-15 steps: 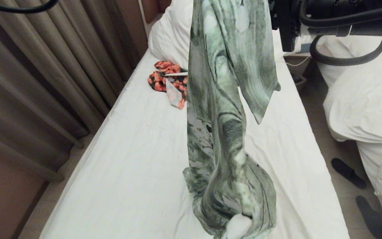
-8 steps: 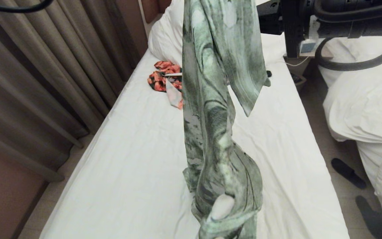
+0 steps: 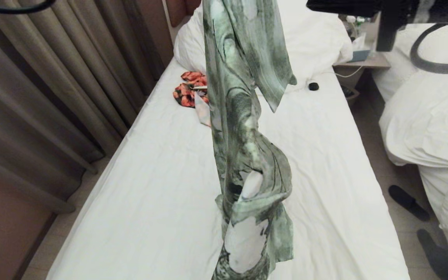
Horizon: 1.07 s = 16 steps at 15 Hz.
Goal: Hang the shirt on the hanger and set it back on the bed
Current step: Take the clothes hanger out of the clothes
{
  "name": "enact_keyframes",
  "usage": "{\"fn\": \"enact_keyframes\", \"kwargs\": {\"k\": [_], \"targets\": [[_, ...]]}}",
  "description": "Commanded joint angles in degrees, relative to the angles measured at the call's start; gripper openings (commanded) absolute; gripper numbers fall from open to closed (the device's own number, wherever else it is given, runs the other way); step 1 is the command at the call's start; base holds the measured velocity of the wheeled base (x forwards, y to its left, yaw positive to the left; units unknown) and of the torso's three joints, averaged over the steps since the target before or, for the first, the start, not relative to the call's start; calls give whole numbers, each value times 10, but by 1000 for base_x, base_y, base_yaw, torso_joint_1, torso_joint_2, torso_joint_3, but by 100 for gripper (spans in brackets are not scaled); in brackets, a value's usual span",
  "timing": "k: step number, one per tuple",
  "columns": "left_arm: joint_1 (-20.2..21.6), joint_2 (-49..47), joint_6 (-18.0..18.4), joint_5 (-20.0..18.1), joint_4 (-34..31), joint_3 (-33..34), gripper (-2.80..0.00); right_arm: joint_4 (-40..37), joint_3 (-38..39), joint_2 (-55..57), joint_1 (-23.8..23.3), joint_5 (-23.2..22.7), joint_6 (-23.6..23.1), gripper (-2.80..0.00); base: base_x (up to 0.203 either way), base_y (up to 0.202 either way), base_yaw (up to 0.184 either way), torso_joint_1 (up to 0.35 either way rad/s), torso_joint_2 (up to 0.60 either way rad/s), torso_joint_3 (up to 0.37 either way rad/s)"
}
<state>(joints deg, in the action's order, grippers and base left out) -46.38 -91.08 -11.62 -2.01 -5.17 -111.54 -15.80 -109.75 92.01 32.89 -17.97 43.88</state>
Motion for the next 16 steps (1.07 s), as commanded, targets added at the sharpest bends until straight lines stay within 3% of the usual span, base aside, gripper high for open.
{"fn": "enact_keyframes", "kwargs": {"k": [1,5,9,11,16], "targets": [[16,-7,-1,-1,0,1,-280,0,12,-48,-19,1,1,-280,0,0,0,0,0,0],[50,-18,6,-10,5,-1,-280,-2,50,-105,-102,22,1,-280,0,0,0,0,0,0],[60,-11,12,-17,15,-3,-280,2,133,-153,-140,31,2,-280,0,0,0,0,0,0],[63,-7,12,-17,18,-2,-280,3,172,-164,-147,37,2,-280,0,0,0,0,0,0],[78,6,12,-24,19,-2,-280,1,175,-162,-143,46,1,-280,0,0,0,0,0,0]]}}
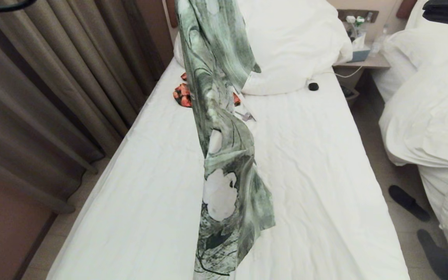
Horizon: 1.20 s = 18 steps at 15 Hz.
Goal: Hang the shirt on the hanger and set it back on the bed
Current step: Take the clothes hanger out of the clothes
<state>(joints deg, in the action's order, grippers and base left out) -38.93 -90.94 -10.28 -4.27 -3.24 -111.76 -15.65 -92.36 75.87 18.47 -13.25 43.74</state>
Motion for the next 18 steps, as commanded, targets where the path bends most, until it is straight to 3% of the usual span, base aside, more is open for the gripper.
{"fn": "enact_keyframes", "kwargs": {"k": [1,5,10,14,18], "targets": [[5,6,-1,-8,4,0,-280,-2,1,2,3,-2,3,-280,0,0,0,0,0,0],[12,0,-1,-21,27,0,-280,-5,11,17,14,-3,-2,-280,0,0,0,0,0,0],[32,-33,11,-16,69,0,-280,-18,2,40,77,1,-57,-280,0,0,0,0,0,0],[35,-68,41,72,89,-4,-280,-66,-65,58,103,2,-66,-280,0,0,0,0,0,0],[33,-81,98,182,107,-5,-280,-118,-66,61,110,5,-110,-280,0,0,0,0,0,0]]}}
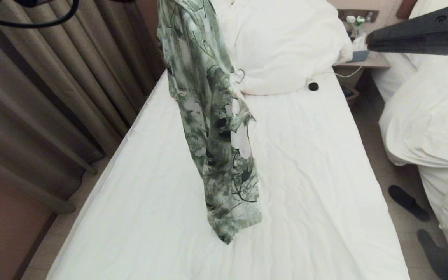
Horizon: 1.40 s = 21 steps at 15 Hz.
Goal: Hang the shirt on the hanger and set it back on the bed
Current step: Take the clothes hanger out of the clothes
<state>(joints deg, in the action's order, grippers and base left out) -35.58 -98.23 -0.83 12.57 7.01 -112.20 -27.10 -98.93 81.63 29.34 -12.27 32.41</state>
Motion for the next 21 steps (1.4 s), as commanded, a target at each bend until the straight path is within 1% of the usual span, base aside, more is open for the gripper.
{"fn": "enact_keyframes", "kwargs": {"k": [1,3,4,5,7,9,10,12,13,14,15,18,20,21], "targets": [[-2,-7,11,16,11,0,-280,-27,-1,9,3,18,-17,-280,0,0,0,0,0,0],[-11,-5,18,23,14,0,-280,-59,-4,22,26,77,-51,-280,0,0,0,0,0,0],[-21,-5,18,33,14,0,-280,-66,-8,33,39,103,-63,-280,0,0,0,0,0,0],[-24,-5,18,37,14,0,-280,-67,-15,41,47,117,-65,-280,0,0,0,0,0,0],[-30,-4,21,37,13,0,-280,-69,-50,65,51,122,-66,-280,0,0,0,0,0,0],[-33,-1,21,36,12,0,-280,-70,-104,100,46,121,-66,-280,0,0,0,0,0,0],[-43,3,20,37,8,0,-280,-69,-135,122,44,112,-71,-280,0,0,0,0,0,0],[-65,10,21,32,-12,0,-280,-50,-150,144,42,47,-119,-280,0,0,0,0,0,0],[-79,15,20,30,-26,0,-280,-35,-151,147,42,28,-123,-280,0,0,0,0,0,0],[-92,21,16,28,-45,0,-280,-24,-151,145,36,22,-124,-280,0,0,0,0,0,0],[-102,28,6,24,-64,0,-280,-19,-151,140,23,10,-124,0,0,0,0,0,0,0],[-120,48,-34,-27,-124,0,-280,-8,-152,122,-23,-46,-124,0,0,0,0,0,0,0],[-137,50,-50,-32,-144,0,-280,-2,-152,120,-41,-67,-126,0,0,0,0,0,0,0],[-148,51,-61,-32,-153,0,-280,10,-152,120,-44,-71,-135,0,0,0,0,0,0,0]]}}
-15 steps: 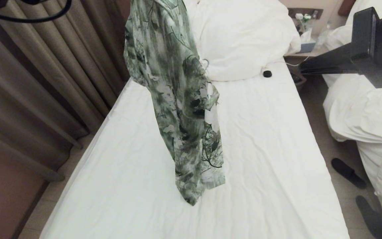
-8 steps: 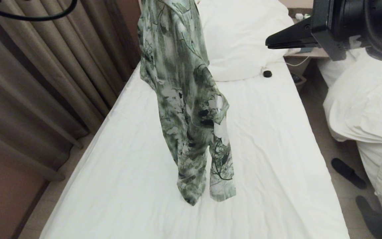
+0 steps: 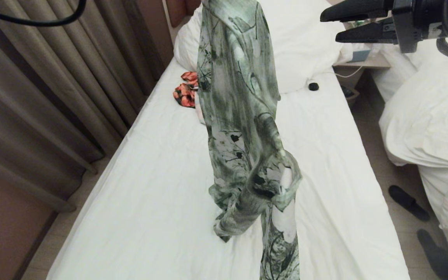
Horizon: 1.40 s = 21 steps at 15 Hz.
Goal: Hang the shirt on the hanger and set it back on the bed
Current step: Take the clothes hanger out of the clothes
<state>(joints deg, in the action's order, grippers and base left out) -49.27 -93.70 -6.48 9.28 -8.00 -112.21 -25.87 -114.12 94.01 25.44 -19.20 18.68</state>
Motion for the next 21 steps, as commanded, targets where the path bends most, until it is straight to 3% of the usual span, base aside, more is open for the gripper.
{"fn": "enact_keyframes", "kwargs": {"k": [1,4,10,13,21], "targets": [[-24,8,-11,0,-10,0,-280,7,0,-3,-6,-2,-10,0,0,0,0,0,0,0],[-42,11,-13,0,-13,0,-280,9,0,1,-2,-4,-55,0,0,0,0,0,0,0],[-110,24,-18,1,-16,0,-280,62,0,27,5,-4,-68,0,0,0,0,0,0,0],[-141,20,-56,4,-43,1,-280,79,0,33,7,-5,-73,0,0,0,0,0,0,0],[-140,5,-57,5,-28,1,-280,61,12,17,37,-3,-72,0,0,0,0,0,0,0]]}}
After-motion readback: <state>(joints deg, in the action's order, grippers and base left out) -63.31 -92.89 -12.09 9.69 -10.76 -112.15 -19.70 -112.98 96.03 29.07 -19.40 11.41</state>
